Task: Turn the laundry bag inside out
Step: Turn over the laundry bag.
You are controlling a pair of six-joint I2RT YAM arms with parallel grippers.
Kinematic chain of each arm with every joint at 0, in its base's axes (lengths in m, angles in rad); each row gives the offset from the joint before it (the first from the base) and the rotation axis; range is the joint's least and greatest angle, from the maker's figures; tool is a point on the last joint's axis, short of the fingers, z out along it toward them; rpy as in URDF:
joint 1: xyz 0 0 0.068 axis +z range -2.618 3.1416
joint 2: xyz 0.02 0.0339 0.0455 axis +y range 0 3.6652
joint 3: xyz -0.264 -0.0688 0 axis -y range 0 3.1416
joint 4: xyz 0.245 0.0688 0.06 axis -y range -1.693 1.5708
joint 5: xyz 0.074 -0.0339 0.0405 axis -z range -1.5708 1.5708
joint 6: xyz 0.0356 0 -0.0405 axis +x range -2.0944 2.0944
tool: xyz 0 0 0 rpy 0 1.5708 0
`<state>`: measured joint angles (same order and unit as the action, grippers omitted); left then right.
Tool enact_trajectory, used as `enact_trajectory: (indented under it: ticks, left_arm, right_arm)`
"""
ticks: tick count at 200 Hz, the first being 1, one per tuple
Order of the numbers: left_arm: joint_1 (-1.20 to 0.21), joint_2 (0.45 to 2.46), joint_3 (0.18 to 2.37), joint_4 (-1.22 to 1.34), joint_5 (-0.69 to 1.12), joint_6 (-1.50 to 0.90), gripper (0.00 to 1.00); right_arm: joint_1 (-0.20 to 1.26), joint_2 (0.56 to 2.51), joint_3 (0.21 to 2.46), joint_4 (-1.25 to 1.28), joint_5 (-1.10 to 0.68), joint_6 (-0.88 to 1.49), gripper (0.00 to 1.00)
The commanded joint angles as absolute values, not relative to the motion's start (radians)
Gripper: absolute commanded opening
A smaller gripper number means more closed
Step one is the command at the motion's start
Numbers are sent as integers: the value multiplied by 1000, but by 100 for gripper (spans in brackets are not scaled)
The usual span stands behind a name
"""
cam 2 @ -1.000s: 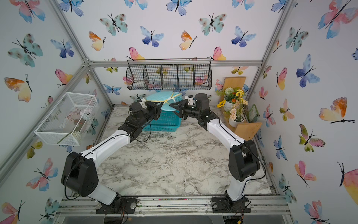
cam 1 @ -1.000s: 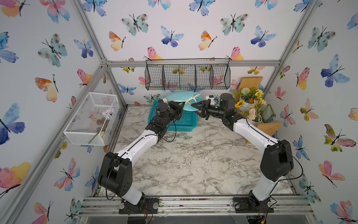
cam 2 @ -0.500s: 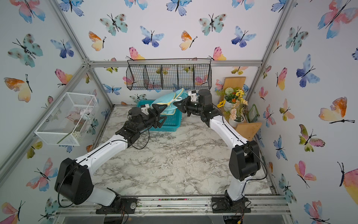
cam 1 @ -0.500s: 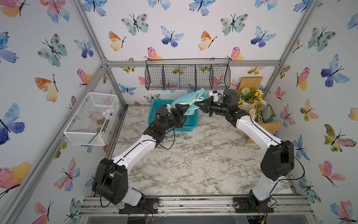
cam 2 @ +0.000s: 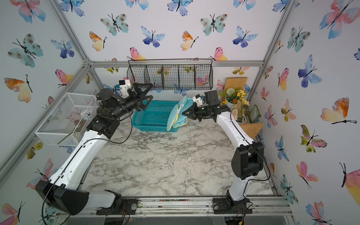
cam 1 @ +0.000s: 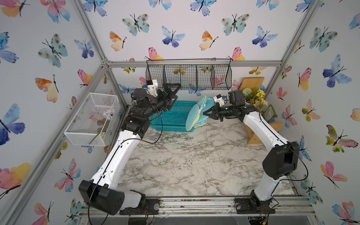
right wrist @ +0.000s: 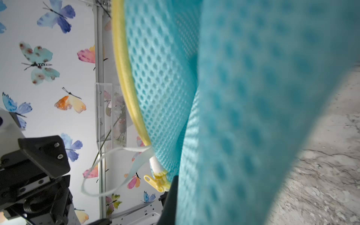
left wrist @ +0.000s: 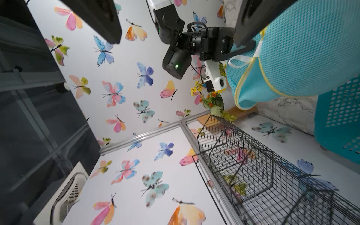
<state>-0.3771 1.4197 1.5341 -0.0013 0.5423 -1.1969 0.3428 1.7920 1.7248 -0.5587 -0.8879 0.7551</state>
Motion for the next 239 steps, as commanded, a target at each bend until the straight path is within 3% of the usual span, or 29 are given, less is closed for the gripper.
enact_trajectory:
  ticks: [1,58,115,134,156,170,210,239]
  left_arm:
    - [-451,1549,1617,-185,649,-1020,95]
    - [-530,1695,1789,-404,653,-807,90]
    - [-549,1720,1793,-520,635,-708,51]
    - [-562,1741,1818,-600,612,-657,55]
    - [-566,1753,1839,-680,548,-611,75]
    - [-567,1753,1853,-706,500,-591,82]
    - [-576,1780,1891,-732,429,-568,80]
    - [-578,1794,1882,-734,379,-555,65]
  right_arm:
    - [348,1811,1783,-642,-1009,651,3]
    - [348,1850,1906,-783,-1057,563,3]
    - [348,1864,1960,-831,-1066,540,3]
    - [348,1868,1979,-833,-1072,544,3]
    - [348,1876,2014,-854,-1075,540,3]
    - [348,1877,2027,-870,-1076,532,3]
    - [350,1870,2034,-882,-1105,525,3]
    - [352,1849,2020,-862,-1133,531,3]
